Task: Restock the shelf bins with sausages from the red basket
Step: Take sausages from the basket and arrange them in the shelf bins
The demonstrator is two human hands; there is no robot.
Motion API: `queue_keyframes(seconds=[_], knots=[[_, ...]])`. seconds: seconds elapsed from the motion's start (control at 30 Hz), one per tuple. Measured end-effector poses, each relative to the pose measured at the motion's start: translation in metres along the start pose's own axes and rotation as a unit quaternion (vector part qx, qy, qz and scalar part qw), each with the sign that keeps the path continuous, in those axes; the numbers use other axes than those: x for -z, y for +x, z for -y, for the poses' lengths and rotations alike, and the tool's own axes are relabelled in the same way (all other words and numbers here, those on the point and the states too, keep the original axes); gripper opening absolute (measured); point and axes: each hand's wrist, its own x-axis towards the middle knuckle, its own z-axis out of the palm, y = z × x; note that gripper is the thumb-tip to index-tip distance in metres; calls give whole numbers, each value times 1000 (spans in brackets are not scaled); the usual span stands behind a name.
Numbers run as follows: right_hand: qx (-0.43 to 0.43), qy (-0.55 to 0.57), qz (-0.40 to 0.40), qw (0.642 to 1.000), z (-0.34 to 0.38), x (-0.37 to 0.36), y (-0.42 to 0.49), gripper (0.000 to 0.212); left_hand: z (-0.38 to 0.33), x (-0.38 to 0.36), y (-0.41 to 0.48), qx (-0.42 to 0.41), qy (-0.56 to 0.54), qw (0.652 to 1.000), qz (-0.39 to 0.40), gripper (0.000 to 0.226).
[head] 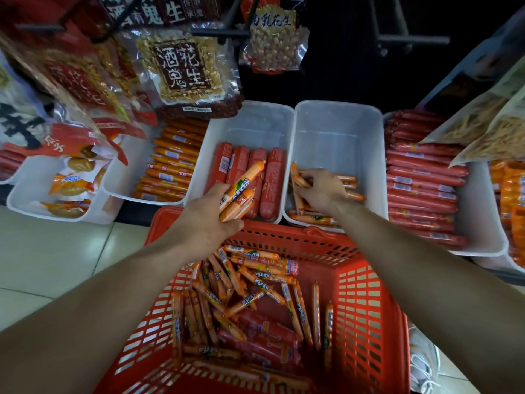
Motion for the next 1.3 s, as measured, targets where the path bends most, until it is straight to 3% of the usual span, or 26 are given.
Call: queue_keyframes(seconds=[0.17, 0.27, 0.4, 0.5, 0.6, 0.7, 0.77, 0.9, 1.03, 1.3], knots=[[3, 35, 22, 999, -2, -1, -3, 5, -3, 1, 1, -3, 2, 1000, -4, 63], [17, 36, 41, 998, 2, -3, -1, 14, -3, 3, 2, -3, 7, 1000, -6, 63], [70, 87, -1, 994, 13, 25, 6, 3, 2, 6, 3, 1, 9, 1000, -7, 65], [98, 32, 29, 994, 9, 56, 10, 21, 3, 6, 4, 2, 7, 1000, -5, 66], [70, -81, 110, 988, -9, 56, 1, 42, 3, 4, 6, 2, 13, 1000, -3, 65], [49, -79, 187, 978, -25, 46, -11, 59, 0, 0, 8, -2, 23, 1000, -2, 64], [47, -28, 159, 986, -30, 55, -14, 58, -4, -1, 11, -6, 28, 1000, 3, 62], [32, -2, -33, 999, -53, 85, -23, 30, -23, -4, 32, -22, 54, 998, 7, 61], [53, -37, -184, 981, -89, 87, -45, 29, -65, -19, 79, -78, 109, 991, 28, 66], [-25, 20, -148, 988, -147, 68, -74, 31, -132, -103, 154, -164, 236, 945, 158, 59]])
